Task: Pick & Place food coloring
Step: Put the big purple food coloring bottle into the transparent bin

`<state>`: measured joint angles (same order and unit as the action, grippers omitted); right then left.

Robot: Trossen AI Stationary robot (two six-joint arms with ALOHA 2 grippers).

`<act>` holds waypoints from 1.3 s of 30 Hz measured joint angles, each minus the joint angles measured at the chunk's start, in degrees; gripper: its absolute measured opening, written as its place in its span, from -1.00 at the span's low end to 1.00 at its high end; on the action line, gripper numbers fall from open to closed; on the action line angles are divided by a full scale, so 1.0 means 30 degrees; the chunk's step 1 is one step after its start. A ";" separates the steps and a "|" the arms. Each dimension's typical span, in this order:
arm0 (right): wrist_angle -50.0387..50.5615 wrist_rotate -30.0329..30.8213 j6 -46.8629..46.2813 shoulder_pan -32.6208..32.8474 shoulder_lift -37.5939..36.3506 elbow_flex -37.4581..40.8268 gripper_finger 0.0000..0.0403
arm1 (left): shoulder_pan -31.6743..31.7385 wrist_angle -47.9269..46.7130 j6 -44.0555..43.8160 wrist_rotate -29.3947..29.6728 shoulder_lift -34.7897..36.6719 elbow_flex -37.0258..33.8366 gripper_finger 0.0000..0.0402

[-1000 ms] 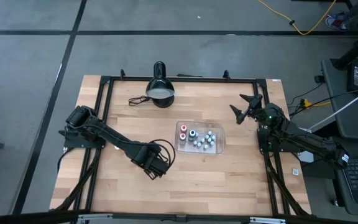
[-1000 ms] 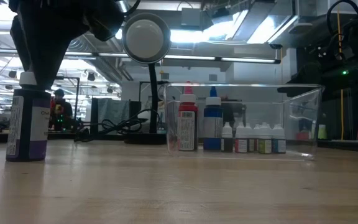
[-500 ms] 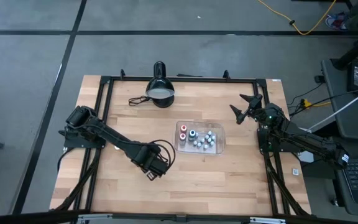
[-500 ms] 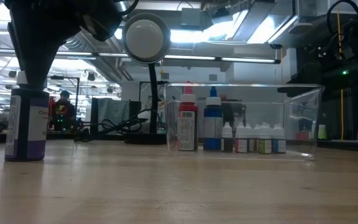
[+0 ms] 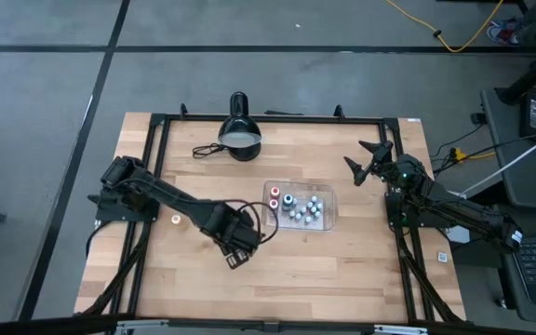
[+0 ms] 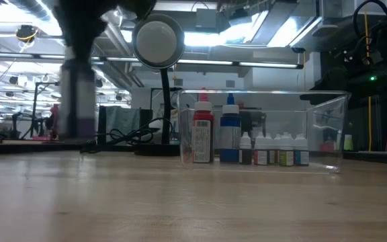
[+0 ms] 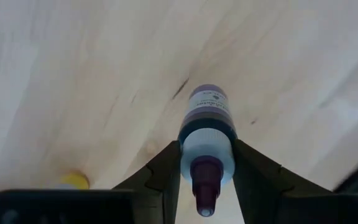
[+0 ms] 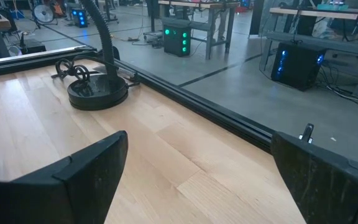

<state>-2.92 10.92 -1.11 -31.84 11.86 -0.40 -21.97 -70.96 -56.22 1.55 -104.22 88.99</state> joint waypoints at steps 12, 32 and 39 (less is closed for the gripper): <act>0.0001 0.0000 0.0016 0.0001 0.0003 -0.0003 0.96 | 0.1760 -0.0807 0.4504 -0.0014 -0.0728 0.5273 -0.43; -0.0004 0.0000 0.0016 -0.0004 0.0007 -0.0002 0.96 | 0.3954 -0.4149 1.1442 0.2479 -0.5782 1.4067 -0.43; -0.0002 0.0000 -0.0004 -0.0006 0.0007 0.0000 0.96 | 0.4418 -0.3486 1.3408 0.3297 -0.6579 1.4442 -0.43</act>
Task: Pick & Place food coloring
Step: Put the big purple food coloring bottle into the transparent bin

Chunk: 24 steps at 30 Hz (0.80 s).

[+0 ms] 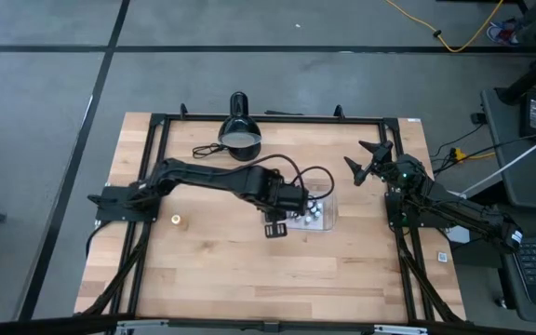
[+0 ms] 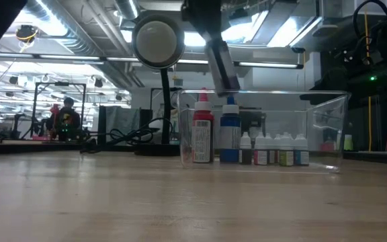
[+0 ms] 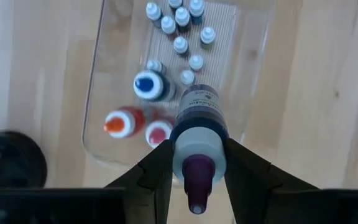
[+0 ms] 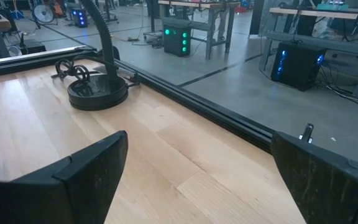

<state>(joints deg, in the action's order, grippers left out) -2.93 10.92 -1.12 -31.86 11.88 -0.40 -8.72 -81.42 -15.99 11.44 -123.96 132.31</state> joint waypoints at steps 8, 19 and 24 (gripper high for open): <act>-0.0003 0.0000 0.0020 0.0003 -0.0003 0.0000 0.96 | 0.0083 0.1278 0.1328 0.0219 -0.0866 0.0007 -0.43; -0.0002 -0.0007 0.0018 0.0007 0.0000 -0.0006 0.96 | 0.0061 0.1128 0.2063 -0.0200 -0.1821 0.0006 -0.43; -0.0004 0.0000 0.0020 0.0003 0.0000 0.0000 0.96 | 0.0076 0.1069 0.2542 -0.0080 -0.2145 0.0000 -0.43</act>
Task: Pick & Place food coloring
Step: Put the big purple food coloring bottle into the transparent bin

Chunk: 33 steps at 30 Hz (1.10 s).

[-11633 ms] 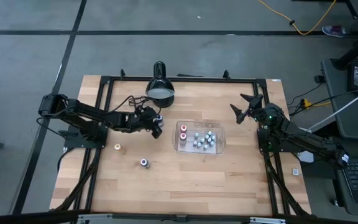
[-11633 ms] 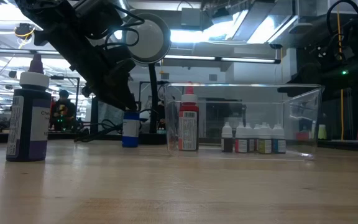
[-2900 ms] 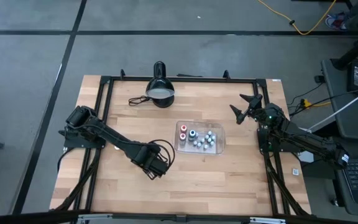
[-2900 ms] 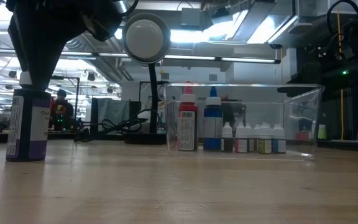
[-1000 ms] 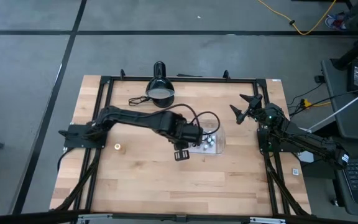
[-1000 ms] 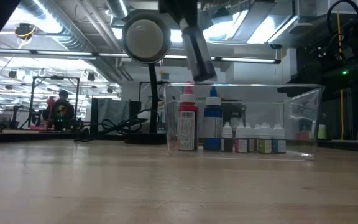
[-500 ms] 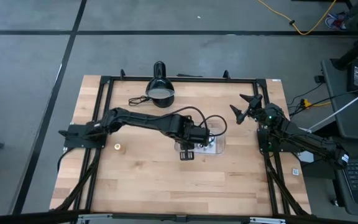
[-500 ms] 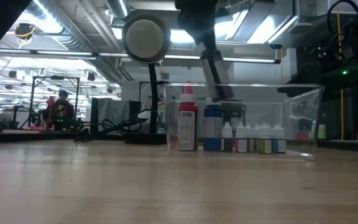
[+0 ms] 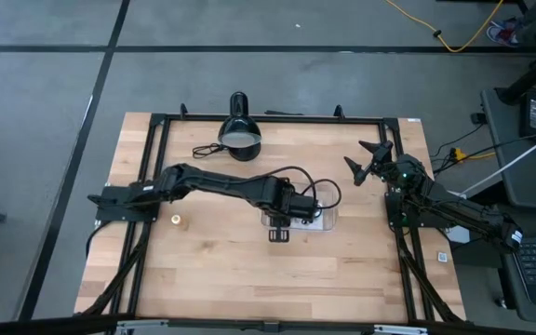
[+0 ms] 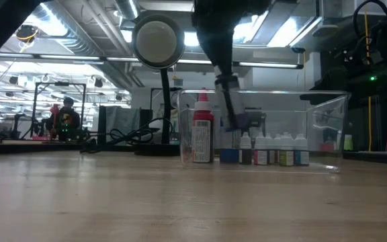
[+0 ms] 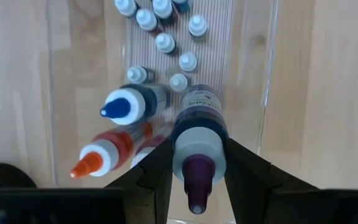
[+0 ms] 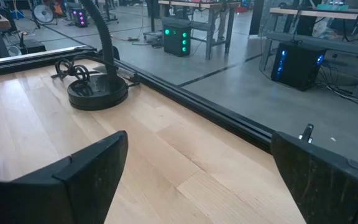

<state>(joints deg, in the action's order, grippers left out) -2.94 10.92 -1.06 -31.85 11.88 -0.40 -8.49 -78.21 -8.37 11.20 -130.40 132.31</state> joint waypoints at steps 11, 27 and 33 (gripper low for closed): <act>0.0004 -0.0007 -0.0029 0.0001 0.0000 0.0000 0.96 | 0.0124 0.0686 0.0564 -0.0146 -0.1023 0.0015 -0.43; 0.0015 -0.0138 0.0015 -0.0003 -0.0007 -0.0002 0.96 | 0.0168 0.0442 0.0564 -0.0634 -0.1680 -0.0015 -0.35; 0.0015 -0.0138 0.0015 -0.0001 -0.0007 0.0000 0.96 | 0.0169 0.0369 0.0564 -0.1287 -0.1680 -0.0015 -0.17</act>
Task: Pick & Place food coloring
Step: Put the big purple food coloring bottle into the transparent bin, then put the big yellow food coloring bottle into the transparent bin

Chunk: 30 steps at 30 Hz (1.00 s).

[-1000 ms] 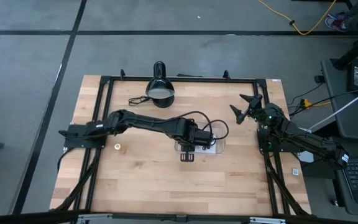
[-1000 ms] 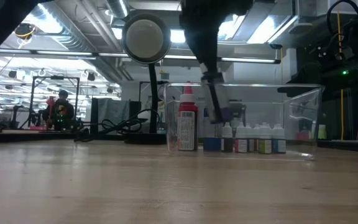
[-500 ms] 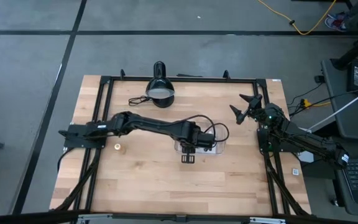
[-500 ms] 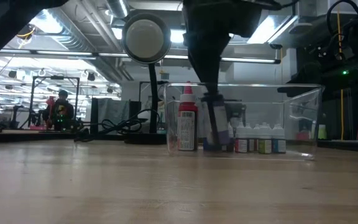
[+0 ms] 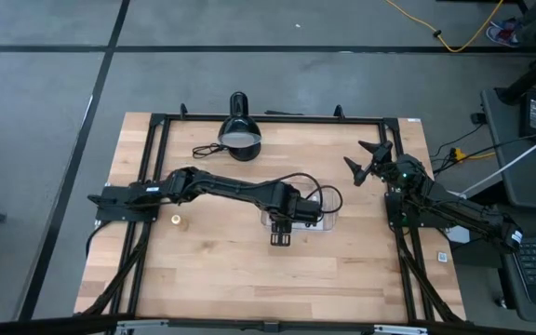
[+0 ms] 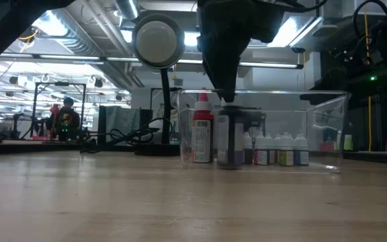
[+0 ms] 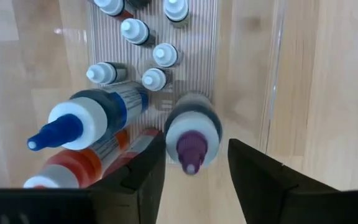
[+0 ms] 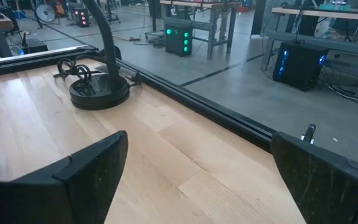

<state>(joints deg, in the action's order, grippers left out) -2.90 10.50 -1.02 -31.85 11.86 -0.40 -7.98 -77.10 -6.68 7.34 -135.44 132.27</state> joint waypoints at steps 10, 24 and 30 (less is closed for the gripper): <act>0.0000 0.0000 -0.0015 0.0005 0.0000 0.0000 0.96 | -0.0052 -0.0016 -0.0158 -0.0022 0.0123 0.0000 -0.05; 0.0000 -0.0007 -0.0036 0.0002 0.0007 0.0000 0.96 | -0.0044 -0.0548 -0.3130 0.2110 0.2727 0.0000 0.33; 0.0000 -0.0002 -0.0038 0.0005 0.0007 -0.0002 0.96 | -0.0052 -0.2413 -0.5911 0.1688 0.4216 0.0007 0.53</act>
<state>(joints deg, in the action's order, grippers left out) -2.90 10.50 -1.13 -31.83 11.88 -0.41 -8.14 -84.34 -24.41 12.40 -122.79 132.29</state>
